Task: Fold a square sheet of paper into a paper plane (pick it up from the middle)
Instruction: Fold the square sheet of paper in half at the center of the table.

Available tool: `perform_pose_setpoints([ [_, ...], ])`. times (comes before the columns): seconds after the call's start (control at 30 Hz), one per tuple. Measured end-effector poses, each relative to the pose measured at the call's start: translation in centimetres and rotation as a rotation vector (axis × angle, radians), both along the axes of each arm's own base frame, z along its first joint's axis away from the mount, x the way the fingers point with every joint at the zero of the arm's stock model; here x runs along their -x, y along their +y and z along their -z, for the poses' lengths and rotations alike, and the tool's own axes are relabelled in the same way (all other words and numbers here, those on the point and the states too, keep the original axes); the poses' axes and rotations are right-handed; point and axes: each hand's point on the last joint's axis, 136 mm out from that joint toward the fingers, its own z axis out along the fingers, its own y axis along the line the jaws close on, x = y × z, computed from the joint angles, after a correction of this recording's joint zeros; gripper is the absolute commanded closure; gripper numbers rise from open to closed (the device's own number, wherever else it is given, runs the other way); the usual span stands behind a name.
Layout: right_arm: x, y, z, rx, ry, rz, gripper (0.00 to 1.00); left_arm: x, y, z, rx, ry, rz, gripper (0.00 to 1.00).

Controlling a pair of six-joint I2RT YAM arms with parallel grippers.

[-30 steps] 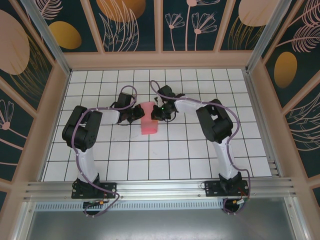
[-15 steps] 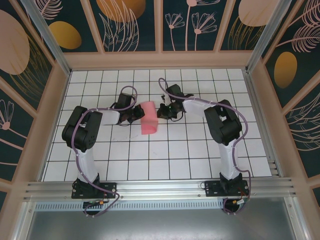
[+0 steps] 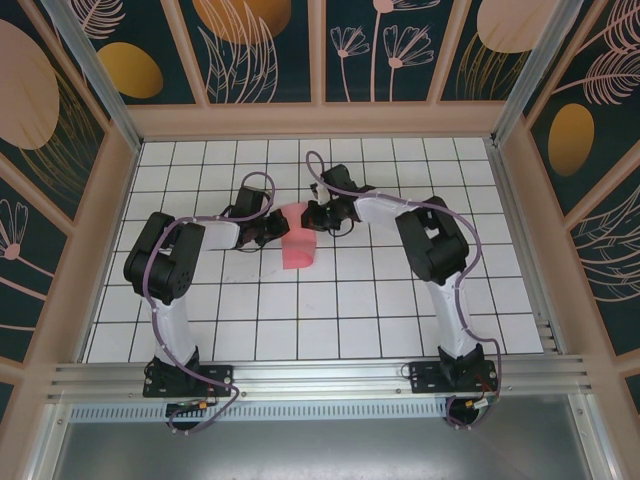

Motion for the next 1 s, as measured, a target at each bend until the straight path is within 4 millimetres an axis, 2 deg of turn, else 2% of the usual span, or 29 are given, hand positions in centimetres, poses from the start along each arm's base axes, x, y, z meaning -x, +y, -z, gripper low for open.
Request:
perform_pose_setpoints([
  [0.17,-0.4,-1.0,1.3,0.011,0.019,0.022,1.00,0.1,0.0,0.0,0.000,-0.002,0.000,0.97],
  [0.3,-0.6,-1.5,1.4,-0.013,0.014,0.031,1.00,0.1,0.0,0.0,0.002,-0.010,0.000,0.97],
  [0.47,-1.8,-3.1,0.9,0.001,-0.006,0.081,1.00,0.1,0.0,0.0,0.003,-0.014,0.000,0.97],
  [0.6,-3.0,-3.9,-0.5,-0.010,-0.038,0.116,1.00,0.1,0.0,0.0,0.003,-0.015,-0.001,0.97],
  [0.73,-2.9,-2.5,-1.7,-0.038,-0.061,0.089,1.00,0.1,0.0,0.0,0.003,-0.015,-0.001,0.97],
  [0.83,-2.8,-0.6,-2.6,-0.065,-0.076,0.054,1.00,0.1,0.0,0.0,0.003,-0.015,-0.001,0.97],
  [1.0,-3.4,1.5,-2.1,-0.070,-0.084,0.029,1.00,0.1,0.0,0.0,0.003,-0.015,-0.001,0.97],
])
